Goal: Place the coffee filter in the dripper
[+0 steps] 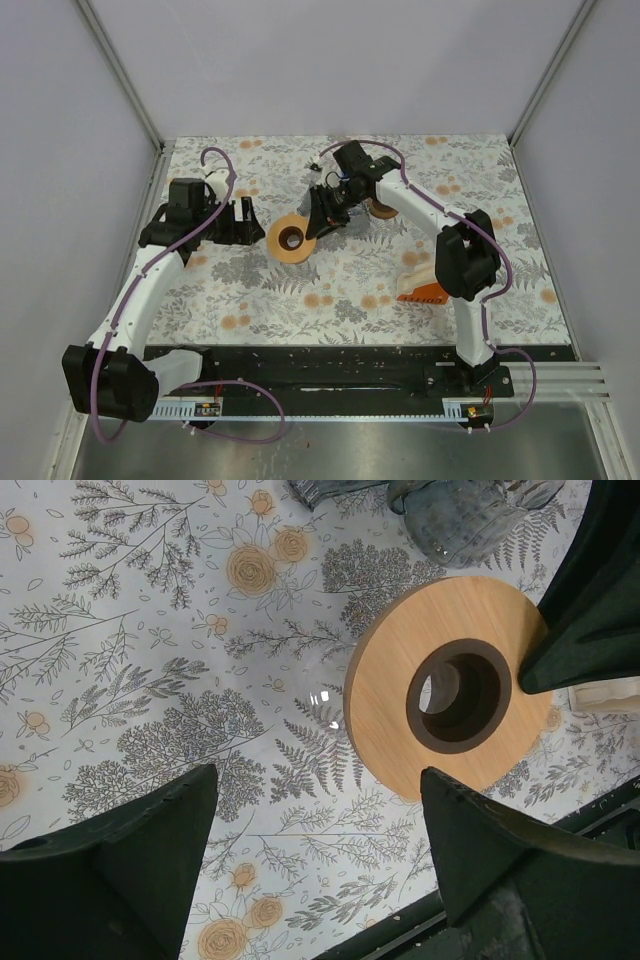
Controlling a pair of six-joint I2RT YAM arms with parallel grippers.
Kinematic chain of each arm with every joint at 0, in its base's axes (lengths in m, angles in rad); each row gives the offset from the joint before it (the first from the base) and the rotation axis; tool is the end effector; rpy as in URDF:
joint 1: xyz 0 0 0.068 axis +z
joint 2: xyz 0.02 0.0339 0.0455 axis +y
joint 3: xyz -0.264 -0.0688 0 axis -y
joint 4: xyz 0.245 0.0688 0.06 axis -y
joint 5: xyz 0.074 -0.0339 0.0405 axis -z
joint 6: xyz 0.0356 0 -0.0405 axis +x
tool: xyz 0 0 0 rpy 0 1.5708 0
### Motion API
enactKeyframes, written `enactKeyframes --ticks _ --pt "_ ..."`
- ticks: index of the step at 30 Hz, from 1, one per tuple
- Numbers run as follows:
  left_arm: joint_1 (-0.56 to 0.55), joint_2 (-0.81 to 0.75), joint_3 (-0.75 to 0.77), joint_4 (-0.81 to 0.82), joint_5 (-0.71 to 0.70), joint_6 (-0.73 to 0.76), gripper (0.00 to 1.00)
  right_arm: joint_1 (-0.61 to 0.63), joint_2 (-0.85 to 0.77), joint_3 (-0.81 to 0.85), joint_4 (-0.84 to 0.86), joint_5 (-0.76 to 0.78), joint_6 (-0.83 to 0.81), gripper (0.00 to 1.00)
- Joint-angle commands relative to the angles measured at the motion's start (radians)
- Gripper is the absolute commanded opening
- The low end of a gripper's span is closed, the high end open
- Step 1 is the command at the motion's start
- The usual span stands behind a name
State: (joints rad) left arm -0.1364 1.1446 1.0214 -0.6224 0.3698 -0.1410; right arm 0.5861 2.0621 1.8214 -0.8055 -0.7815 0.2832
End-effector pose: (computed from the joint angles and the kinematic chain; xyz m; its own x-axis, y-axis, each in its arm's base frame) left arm 0.2361 -0.0454 0.3106 -0.7202 -0.0334 -0.6929 0.2915 0.8918 -0.3460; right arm 0.3581 0.2679 0.2602 -0.8842 -0.3489 -0.3106 -0.4577 0.5142 0.7253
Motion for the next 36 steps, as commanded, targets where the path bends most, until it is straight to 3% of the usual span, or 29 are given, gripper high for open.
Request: enactKeyframes --ticks 1,12,17,24,30,36 --pt "0.003 -0.020 -0.014 0.069 0.024 -0.026 0.85 -0.009 -0.025 0.027 -0.029 0.108 -0.026 0.39" --pt "0.000 -0.019 0.005 0.072 0.031 -0.017 0.86 -0.009 -0.026 0.082 -0.066 0.166 -0.041 0.55" --pt "0.001 -0.013 0.046 0.059 0.000 0.012 0.88 -0.014 -0.065 0.189 -0.122 0.258 -0.091 0.66" --pt "0.006 0.007 0.111 0.050 -0.066 0.072 0.92 -0.132 -0.065 0.329 -0.104 0.416 -0.131 0.80" --pt "0.027 0.021 0.109 0.073 -0.081 0.063 0.93 -0.265 0.130 0.484 -0.038 0.597 -0.090 0.79" --pt "0.055 0.030 0.108 0.069 -0.071 0.063 0.93 -0.289 0.387 0.743 -0.047 0.614 -0.096 0.77"
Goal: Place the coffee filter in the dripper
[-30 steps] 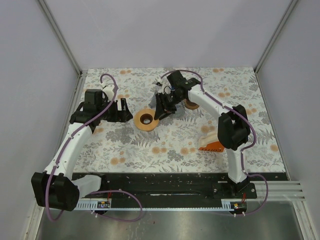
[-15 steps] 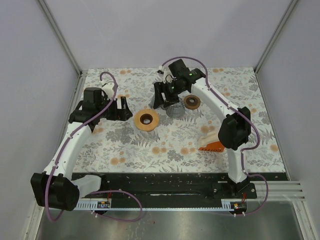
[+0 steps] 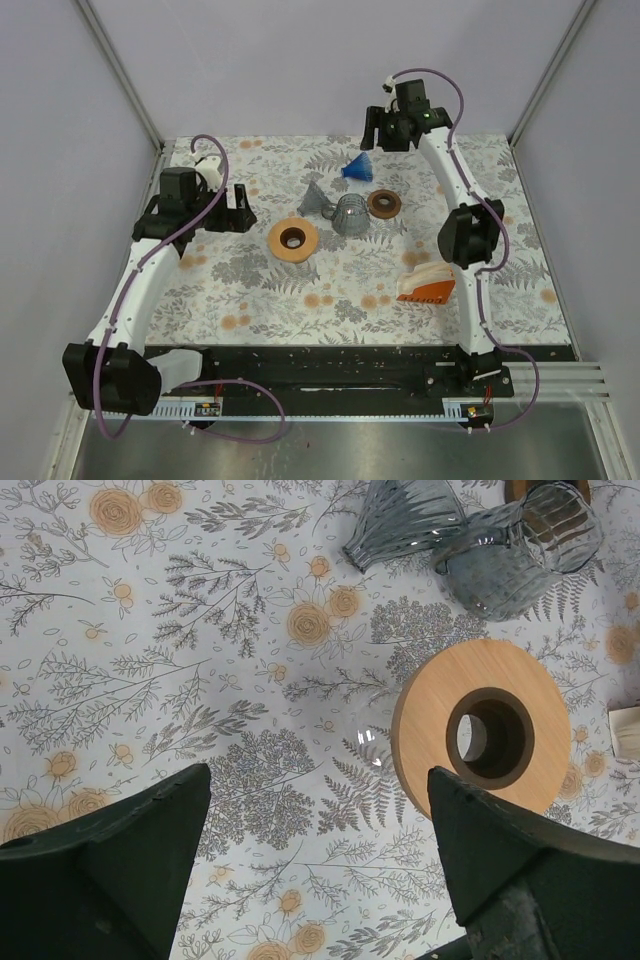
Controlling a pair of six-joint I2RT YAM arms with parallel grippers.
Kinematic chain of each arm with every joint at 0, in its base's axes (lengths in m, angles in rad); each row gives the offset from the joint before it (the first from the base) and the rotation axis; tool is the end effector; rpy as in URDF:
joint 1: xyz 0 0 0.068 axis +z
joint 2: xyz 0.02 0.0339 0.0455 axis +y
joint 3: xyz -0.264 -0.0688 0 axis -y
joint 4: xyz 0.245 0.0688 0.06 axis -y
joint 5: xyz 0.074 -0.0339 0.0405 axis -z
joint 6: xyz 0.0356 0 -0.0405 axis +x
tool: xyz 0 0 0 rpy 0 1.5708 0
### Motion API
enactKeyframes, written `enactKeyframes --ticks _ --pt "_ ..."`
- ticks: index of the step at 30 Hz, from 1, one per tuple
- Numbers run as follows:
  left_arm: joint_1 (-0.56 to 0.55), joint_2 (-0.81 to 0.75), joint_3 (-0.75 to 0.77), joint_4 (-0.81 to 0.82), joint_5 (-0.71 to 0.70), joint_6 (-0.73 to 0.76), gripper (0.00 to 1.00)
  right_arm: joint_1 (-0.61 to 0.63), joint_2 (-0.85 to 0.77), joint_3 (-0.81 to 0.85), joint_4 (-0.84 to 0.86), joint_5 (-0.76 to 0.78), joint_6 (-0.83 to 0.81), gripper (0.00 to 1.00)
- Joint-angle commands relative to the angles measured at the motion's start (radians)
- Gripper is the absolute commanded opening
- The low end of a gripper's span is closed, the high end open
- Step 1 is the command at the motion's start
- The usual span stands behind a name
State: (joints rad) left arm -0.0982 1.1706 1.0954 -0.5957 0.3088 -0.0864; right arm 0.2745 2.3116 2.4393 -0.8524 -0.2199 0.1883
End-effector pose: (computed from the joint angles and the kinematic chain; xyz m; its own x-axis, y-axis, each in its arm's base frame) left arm 0.2482 -0.0353 0.3310 -0.6449 -0.0191 -0.7640 0.2757 0.9266 -0.2558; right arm 0.4936 0.1471 0.3269 -0.7058 -0.0090 -0.7084 -0.2948 0.9129 0.2822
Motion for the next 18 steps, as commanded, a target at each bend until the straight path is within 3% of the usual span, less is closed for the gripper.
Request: enactKeyframes --ticks 1,8,18 --pt "0.020 0.008 0.035 0.037 -0.008 0.008 0.93 0.022 0.164 0.151 0.004 0.060 0.000 0.77" --pt "0.035 0.031 0.055 0.027 0.036 -0.004 0.93 0.015 0.262 0.147 0.114 -0.015 -0.007 0.69" --pt "0.043 0.044 0.072 0.019 0.052 -0.012 0.93 0.015 0.318 0.142 0.191 -0.070 -0.136 0.20"
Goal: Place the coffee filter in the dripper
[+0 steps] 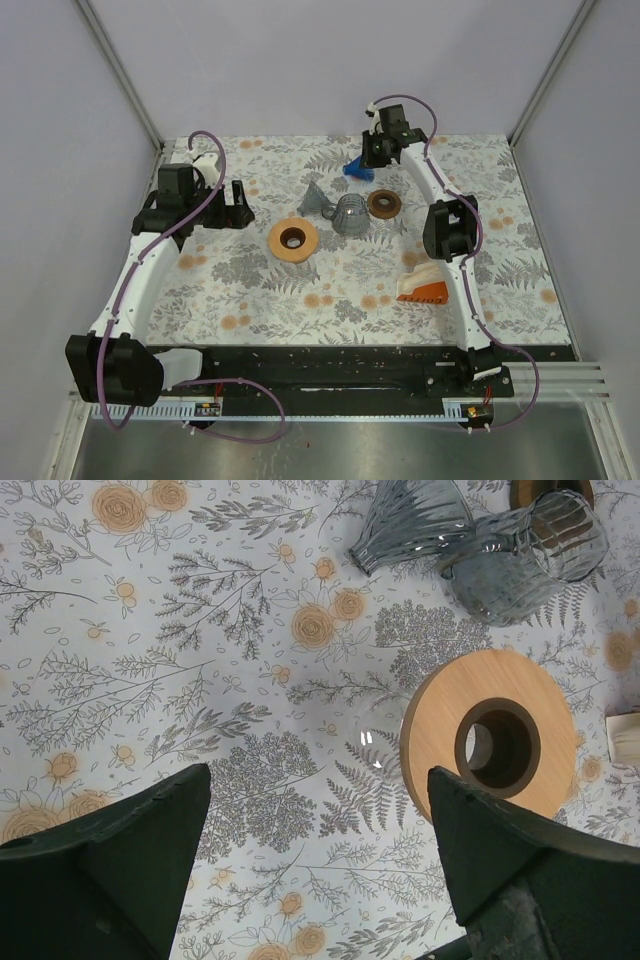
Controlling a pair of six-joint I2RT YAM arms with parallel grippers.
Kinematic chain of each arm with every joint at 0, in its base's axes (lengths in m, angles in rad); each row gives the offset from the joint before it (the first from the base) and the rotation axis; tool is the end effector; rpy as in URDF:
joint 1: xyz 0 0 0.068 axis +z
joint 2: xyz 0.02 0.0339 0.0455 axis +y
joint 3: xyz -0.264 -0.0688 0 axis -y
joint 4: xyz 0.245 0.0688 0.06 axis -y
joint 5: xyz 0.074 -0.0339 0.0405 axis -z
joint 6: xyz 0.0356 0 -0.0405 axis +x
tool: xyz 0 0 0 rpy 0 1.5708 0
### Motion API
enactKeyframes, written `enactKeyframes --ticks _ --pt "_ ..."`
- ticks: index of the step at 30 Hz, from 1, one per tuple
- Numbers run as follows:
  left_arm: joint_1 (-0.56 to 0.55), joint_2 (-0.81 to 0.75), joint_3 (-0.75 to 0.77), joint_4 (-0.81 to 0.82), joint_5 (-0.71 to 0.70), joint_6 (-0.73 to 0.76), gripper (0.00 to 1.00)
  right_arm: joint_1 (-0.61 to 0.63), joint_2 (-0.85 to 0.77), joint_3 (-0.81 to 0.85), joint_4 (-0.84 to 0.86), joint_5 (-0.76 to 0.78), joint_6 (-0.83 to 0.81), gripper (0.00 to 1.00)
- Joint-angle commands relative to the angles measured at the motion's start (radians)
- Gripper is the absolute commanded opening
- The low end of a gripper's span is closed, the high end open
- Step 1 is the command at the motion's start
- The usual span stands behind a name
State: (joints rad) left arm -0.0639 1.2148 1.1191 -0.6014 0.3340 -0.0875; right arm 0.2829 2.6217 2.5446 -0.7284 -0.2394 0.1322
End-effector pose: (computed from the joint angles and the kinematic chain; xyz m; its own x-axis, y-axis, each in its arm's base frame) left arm 0.2588 -0.0283 0.3282 -0.6654 -0.0401 -0.7454 0.2540 0.9268 -0.2767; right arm 0.5481 0.1681 0.2073 -0.7430 -0.0826 -0.6642 -0.3339 0.9058 0.2608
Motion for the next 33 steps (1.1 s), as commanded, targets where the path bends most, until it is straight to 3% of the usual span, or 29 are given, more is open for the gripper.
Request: enactKeyframes --ticks 1,4,12,15,23,33 --pt "0.009 0.000 0.051 0.025 0.027 -0.011 0.93 0.007 0.006 0.036 0.069 -0.064 -0.101 0.16" --pt "0.010 -0.001 0.053 0.025 0.027 -0.011 0.93 0.009 -0.008 0.029 0.069 -0.072 -0.173 0.00" --pt "0.010 -0.011 0.074 0.009 0.033 0.002 0.93 0.016 -0.233 -0.087 0.104 0.015 -0.371 0.00" --pt "0.010 -0.014 0.094 -0.006 0.036 0.006 0.93 0.045 -0.391 -0.239 0.180 0.049 -0.527 0.00" --pt "0.010 -0.029 0.200 -0.054 0.057 0.031 0.91 0.196 -0.839 -0.877 0.593 0.068 -0.978 0.00" --pt "0.009 -0.044 0.409 -0.144 0.138 -0.004 0.91 0.475 -1.065 -1.038 0.446 0.144 -1.419 0.00"
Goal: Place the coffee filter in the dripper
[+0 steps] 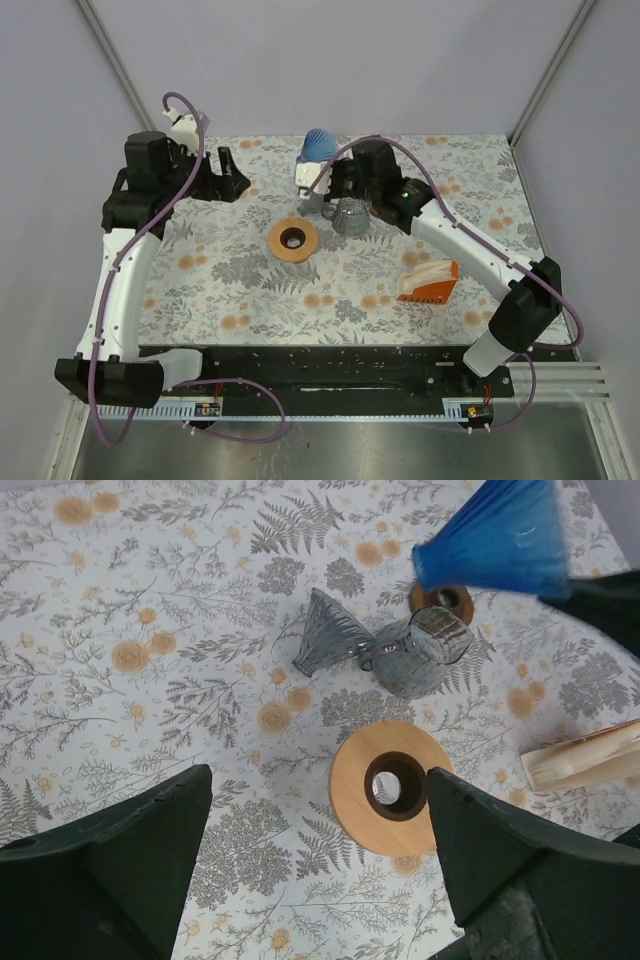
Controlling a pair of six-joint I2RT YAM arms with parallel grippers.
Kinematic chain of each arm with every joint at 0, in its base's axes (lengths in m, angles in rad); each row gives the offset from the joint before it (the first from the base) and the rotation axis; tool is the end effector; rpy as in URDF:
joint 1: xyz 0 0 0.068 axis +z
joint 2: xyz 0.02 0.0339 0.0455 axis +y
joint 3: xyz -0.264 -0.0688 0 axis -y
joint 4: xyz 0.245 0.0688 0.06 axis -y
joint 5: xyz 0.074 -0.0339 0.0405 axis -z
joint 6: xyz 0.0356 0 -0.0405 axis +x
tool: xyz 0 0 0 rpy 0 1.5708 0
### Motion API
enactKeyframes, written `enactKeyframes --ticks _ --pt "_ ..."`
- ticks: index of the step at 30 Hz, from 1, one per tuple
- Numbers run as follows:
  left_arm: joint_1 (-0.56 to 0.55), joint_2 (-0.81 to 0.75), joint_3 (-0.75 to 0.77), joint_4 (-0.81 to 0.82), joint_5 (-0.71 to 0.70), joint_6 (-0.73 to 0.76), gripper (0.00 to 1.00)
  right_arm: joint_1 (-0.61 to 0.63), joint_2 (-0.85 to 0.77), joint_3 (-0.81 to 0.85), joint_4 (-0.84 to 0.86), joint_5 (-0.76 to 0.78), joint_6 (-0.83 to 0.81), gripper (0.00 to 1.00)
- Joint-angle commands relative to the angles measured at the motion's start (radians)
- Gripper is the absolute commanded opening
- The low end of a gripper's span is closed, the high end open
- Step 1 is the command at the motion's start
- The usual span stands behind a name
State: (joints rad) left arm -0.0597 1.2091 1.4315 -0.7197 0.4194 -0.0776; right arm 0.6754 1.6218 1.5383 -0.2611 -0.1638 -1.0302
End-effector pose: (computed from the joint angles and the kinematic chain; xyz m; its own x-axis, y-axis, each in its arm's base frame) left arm 0.2446 -0.0291 0.4222 -0.5067 -0.0406 -0.8612 0.3736 0.8899 -0.2618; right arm 0.2971 0.2454 0.3796 0.4959 -0.6866 -0.5316 -0.6052 0.1658 -0.7786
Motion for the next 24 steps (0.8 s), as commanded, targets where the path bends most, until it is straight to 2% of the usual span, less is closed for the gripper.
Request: enactKeyframes --ticks 1,6,13,18,24 --pt "0.001 -0.045 0.116 -0.035 0.042 -0.014 0.91 0.114 -0.074 -0.041 -0.030 0.093 -0.296 0.00" --pt "-0.081 -0.054 0.155 -0.083 -0.037 0.016 0.91 0.246 -0.088 -0.044 -0.070 0.254 -0.418 0.00" --pt "-0.210 -0.023 0.142 -0.098 -0.160 0.062 0.91 0.365 -0.046 -0.046 -0.073 0.451 -0.527 0.00" --pt "-0.229 0.020 0.126 -0.109 -0.229 0.071 0.79 0.400 -0.053 -0.055 -0.055 0.478 -0.559 0.00" --pt "-0.249 0.072 0.156 -0.103 -0.220 0.071 0.65 0.452 -0.031 -0.061 -0.027 0.497 -0.577 0.00"
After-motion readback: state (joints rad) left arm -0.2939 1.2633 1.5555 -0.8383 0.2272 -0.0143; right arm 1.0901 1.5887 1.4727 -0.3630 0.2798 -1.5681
